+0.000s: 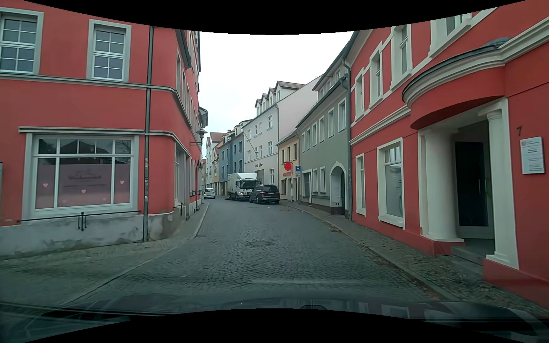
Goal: Follow the waypoints while adhering to traffic rules and regulations
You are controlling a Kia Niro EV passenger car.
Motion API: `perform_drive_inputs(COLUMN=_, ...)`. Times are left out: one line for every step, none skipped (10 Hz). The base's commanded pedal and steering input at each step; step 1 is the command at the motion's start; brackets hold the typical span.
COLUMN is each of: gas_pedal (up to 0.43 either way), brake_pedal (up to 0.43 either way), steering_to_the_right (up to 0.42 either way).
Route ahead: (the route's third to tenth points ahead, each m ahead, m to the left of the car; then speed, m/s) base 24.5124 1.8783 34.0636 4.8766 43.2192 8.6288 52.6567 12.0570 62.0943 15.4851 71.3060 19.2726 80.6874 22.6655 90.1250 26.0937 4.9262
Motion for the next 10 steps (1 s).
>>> perform_drive_inputs(gas_pedal=0.098, brake_pedal=0.0, steering_to_the_right=0.066)
perform_drive_inputs(gas_pedal=0.087, brake_pedal=0.0, steering_to_the_right=0.049)
perform_drive_inputs(gas_pedal=0.087, brake_pedal=0.0, steering_to_the_right=0.035)
perform_drive_inputs(gas_pedal=0.087, brake_pedal=0.0, steering_to_the_right=0.022)
perform_drive_inputs(gas_pedal=0.079, brake_pedal=0.0, steering_to_the_right=0.004)
perform_drive_inputs(gas_pedal=0.067, brake_pedal=0.0, steering_to_the_right=-0.009)
perform_drive_inputs(gas_pedal=0.059, brake_pedal=0.0, steering_to_the_right=-0.017)
perform_drive_inputs(gas_pedal=0.047, brake_pedal=0.0, steering_to_the_right=-0.015)
perform_drive_inputs(gas_pedal=0.008, brake_pedal=0.0, steering_to_the_right=-0.01)
perform_drive_inputs(gas_pedal=0.0, brake_pedal=0.0, steering_to_the_right=-0.008)
